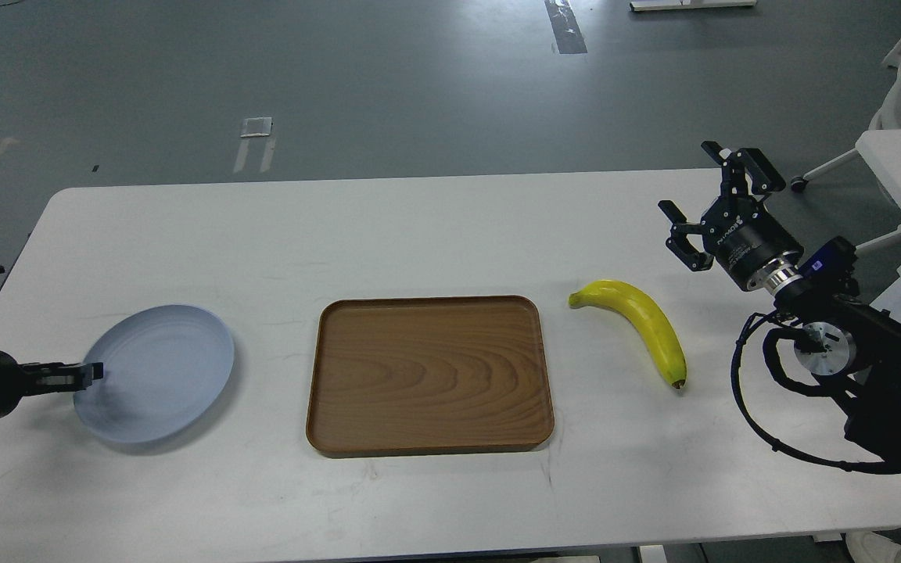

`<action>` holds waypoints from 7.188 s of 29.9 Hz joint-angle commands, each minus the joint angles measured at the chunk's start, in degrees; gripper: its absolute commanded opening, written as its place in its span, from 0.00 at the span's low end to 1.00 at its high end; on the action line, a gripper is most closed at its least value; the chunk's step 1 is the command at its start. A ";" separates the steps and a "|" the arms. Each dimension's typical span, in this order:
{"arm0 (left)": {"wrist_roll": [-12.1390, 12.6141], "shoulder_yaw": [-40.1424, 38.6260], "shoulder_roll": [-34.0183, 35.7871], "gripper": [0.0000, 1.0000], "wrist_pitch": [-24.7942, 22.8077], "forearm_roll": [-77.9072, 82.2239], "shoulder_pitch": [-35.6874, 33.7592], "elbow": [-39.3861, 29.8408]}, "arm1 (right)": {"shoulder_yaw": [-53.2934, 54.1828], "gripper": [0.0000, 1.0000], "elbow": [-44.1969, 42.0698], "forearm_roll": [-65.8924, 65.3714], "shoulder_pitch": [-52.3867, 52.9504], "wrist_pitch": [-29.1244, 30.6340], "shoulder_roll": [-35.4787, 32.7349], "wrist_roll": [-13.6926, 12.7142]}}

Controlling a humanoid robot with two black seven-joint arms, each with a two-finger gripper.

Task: Place banana on plate with both arms
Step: 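Grip the plate rim with the left gripper and lift it, then carry the plate with the left gripper onto the wooden tray, then release the plate and raise the left gripper away from the tray, then reach the right gripper down to the yellow banana and grasp it, then lift the banana with the right gripper and carry it over the plate, then lower the banana onto the plate and open the right gripper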

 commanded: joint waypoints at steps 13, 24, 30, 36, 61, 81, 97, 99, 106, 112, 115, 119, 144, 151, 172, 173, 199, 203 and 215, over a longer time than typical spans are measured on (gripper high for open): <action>-0.73 -0.12 1.13 0.00 -5.63 -7.04 -8.46 -3.57 | 0.00 1.00 0.08 0.01 0.79 0.00 -0.08 0.00; 4.23 -0.03 -1.75 0.00 -11.00 -6.25 -19.02 -22.03 | 0.00 1.00 0.08 0.01 1.32 0.00 -0.08 0.00; 7.93 1.20 -11.77 0.00 -11.05 -0.37 -19.98 -21.95 | 0.00 1.00 0.08 0.01 1.58 0.00 0.09 0.00; 9.08 5.94 -19.68 0.00 -11.05 1.40 -22.18 -17.65 | 0.00 1.00 0.08 0.01 1.58 0.00 0.00 0.00; 11.45 10.43 -29.28 0.00 -11.05 1.40 -22.53 -9.47 | 0.00 1.00 0.00 0.01 1.49 0.00 0.00 0.00; 11.54 5.17 -26.82 0.98 -11.05 -27.21 -24.73 -9.47 | 0.00 1.00 0.00 0.01 1.32 0.00 -0.26 0.00; -0.73 -15.39 -20.40 0.98 -5.37 -72.16 -6.29 -4.46 | -1.84 1.00 0.35 -0.08 1.23 0.00 -0.35 0.00; -0.33 -18.82 -20.84 0.98 -7.30 -72.16 -3.74 -3.59 | -2.98 1.00 1.92 -0.17 1.23 0.00 -0.96 0.00; 0.90 -20.68 -21.10 0.98 -10.47 -72.25 -1.88 -3.49 | -6.49 1.00 8.78 -2.89 5.17 0.00 -7.19 0.00; 1.25 -20.77 -21.81 0.98 -10.56 -72.25 -2.32 -3.49 | -17.91 1.00 12.30 -13.43 16.59 0.00 -13.18 0.00; 1.52 -20.77 -21.81 0.98 -10.74 -72.25 -2.41 -3.49 | -26.26 1.00 12.48 -23.96 23.89 0.00 -13.71 0.00; 1.52 -20.77 -21.37 0.98 -10.91 -72.25 -2.50 -3.58 | -34.87 1.00 14.06 -37.74 30.21 0.00 -13.18 0.00; 1.78 -20.68 -21.28 0.98 -11.05 -72.16 -2.76 -3.76 | -64.86 1.00 5.27 -62.40 37.26 0.00 0.35 0.00; 1.78 -20.77 -21.01 0.98 -11.05 -72.25 -2.76 -3.84 | -66.62 1.00 3.16 -62.40 35.51 0.00 2.02 0.00; 1.69 -20.86 -20.31 0.98 -11.05 -72.25 -2.76 -4.02 | -67.76 0.15 3.95 -62.05 35.59 0.00 -0.52 0.00; 1.69 -20.86 -20.31 0.98 -11.05 -72.25 -2.76 -4.02 | -67.76 0.15 4.39 -61.96 36.90 0.00 -1.13 0.00; 1.78 -21.30 -20.22 0.98 -11.05 -72.34 -3.02 -4.20 | -61.43 0.18 12.31 -52.29 40.79 0.00 14.93 0.00; 1.78 -21.30 -20.22 0.98 -11.05 -72.34 -3.11 -4.20 | -61.43 0.19 10.28 -51.06 39.02 0.00 17.58 0.00; 1.78 -21.30 -19.87 0.98 -11.05 -72.34 -3.20 -4.20 | -61.96 0.24 7.56 -49.13 38.58 0.00 20.83 0.00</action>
